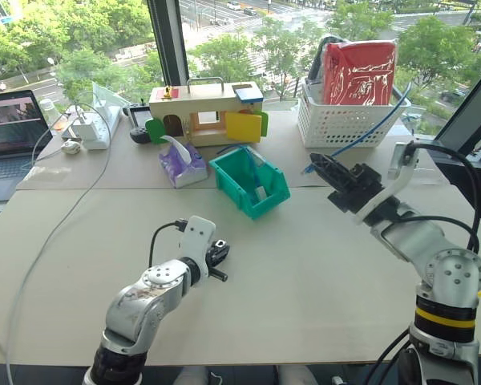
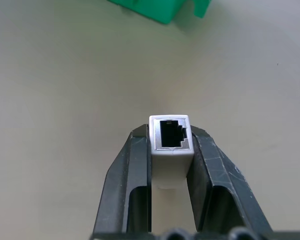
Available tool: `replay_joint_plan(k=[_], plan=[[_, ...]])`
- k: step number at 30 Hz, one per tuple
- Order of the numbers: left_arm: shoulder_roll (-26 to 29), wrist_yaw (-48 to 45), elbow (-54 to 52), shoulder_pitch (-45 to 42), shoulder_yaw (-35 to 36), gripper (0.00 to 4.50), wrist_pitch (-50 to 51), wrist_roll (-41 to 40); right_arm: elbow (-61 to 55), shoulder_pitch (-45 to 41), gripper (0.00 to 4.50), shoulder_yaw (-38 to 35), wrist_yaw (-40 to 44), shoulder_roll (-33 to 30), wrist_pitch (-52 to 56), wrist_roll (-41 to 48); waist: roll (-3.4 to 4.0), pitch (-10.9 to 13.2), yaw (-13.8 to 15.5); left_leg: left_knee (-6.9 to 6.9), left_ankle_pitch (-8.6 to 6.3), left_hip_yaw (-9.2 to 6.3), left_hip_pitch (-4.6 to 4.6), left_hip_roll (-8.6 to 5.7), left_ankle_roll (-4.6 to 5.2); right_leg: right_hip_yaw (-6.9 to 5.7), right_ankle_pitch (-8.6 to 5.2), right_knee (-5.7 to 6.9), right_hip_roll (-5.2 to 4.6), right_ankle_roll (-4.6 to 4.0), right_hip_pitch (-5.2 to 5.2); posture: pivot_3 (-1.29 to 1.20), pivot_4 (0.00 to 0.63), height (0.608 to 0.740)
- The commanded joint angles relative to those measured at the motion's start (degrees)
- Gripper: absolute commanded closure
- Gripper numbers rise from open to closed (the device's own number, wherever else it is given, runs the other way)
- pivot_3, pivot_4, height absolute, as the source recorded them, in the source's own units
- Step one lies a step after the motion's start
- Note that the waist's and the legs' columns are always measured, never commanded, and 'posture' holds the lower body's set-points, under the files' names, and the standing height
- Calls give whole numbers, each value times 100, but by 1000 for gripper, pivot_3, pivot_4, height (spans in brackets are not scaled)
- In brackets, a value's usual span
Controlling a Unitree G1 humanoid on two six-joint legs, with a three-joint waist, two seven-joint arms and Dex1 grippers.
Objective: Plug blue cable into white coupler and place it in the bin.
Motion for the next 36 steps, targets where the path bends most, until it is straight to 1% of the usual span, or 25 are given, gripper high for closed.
replay_joint_plan(k=[1, 3, 5, 7, 9, 12, 14, 16, 23, 26, 30, 32, 33, 36], plan=[[920, -1927, 1050, -702, 51, 4018, -1615, 28, -131, -117, 4500, -49, 215, 82, -263, -117, 0, 0, 5, 0, 0, 0, 0, 1, 0, -2, 0, 2, 1, 0, -1, 0, 150, 740], [1177, -3015, 1793, -1079, 16, 4018, -2518, -53, -96, -126, 4500, -38, 283, 104, -301, -180, 1, 0, 13, -1, 1, 0, -1, 1, -2, -2, 1, -2, 2, -3, -2, 0, 150, 740], [1364, -4158, 2577, -1415, -274, 4018, -3477, 75, -89, -114, 4500, -29, 338, 117, -327, -238, 1, 0, 19, -2, 1, 1, -3, 1, -2, -3, 2, -16, 2, -4, 2, 0, 150, 740], [1420, -5281, 3343, -1710, -554, 4018, -4358, 199, -114, -97, 4500, -41, 369, 130, -348, -287, 1, 0, 25, -4, 1, 1, -11, 0, -1, -3, 3, -34, 1, -4, 4, 0, 150, 740], [1341, -6187, 4103, -2013, -759, 4018, -5087, 303, -165, -71, 4500, -79, 366, 129, -381, -325, 2, 0, 22, -7, 0, 1, -16, 1, 0, -4, 2, -37, 1, -3, 0, 0, 150, 740], [1111, -7107, 5054, -2412, -895, 4018, -5808, 360, -251, -12, 4500, -149, 336, 106, -434, -336, 1, 0, 18, -9, -1, 1, -31, 2, 2, -6, 2, -38, 1, -3, -13, 0, 150, 740], [918, -7613, 5780, -2729, -1061, 4018, -6554, 611, -370, 66, 4500, -201, 262, 89, -479, -331, 1, 0, 16, -6, 0, 1, -37, 1, 1, -6, 3, -36, 1, -3, -17, 0, 150, 740], [767, -7879, 6369, -3009, -1262, 4018, -7246, 797, -500, 145, 4500, -246, 173, 72, -524, -321, 1, 0, 20, -4, 0, 1, -37, 1, 1, -7, 2, -34, 1, -3, -17, 0, 150, 740], [436, -7925, 7832, -3702, -1873, 4018, -8656, 947, -763, 311, 4500, -396, -32, -49, -601, -238, 1, 0, -13, 1, -1, 0, -37, 1, 3, -6, 3, -28, 1, -2, -16, 0, 150, 740], [369, -7925, 8249, -3834, -2007, 4018, -9005, 1033, -786, 324, 4500, -401, -70, -79, -616, -203, 1, 0, -46, 1, -1, 0, -35, 1, 5, -6, 3, -26, 1, -2, -16, 0, 150, 740], [253, -7925, 8664, -3965, -1924, 4018, -9058, 1112, -777, 272, 4500, -348, -103, -76, -633, -202, 0, 0, -51, 5, 2, -2, -35, 0, 9, -6, 3, -22, 1, -1, -14, 0, 150, 740], [222, -7925, 8790, -3984, -1846, 2969, -8977, 1123, -746, 214, 4500, -312, -103, -75, -625, -203, 0, 0, -59, 5, 4, -2, -35, 0, 13, -6, 4, -21, 1, 1, -13, 0, 150, 740], [205, -7925, 8846, -3985, -1780, 2711, -8930, 1163, -729, 196, 4500, -302, -89, -88, -611, -201, 1, 0, -72, 5, 5, -2, -34, 0, 14, -6, 4, -20, 1, 1, -13, 0, 150, 740], [167, -7909, 8922, -3976, -1493, 1570, -8659, 1212, -681, 159, 4500, -291, -48, -139, -558, -181, 0, 0, -104, 5, 5, -3, -34, 0, 15, -6, 4, -19, 1, 1, -13, 0, 150, 740]])
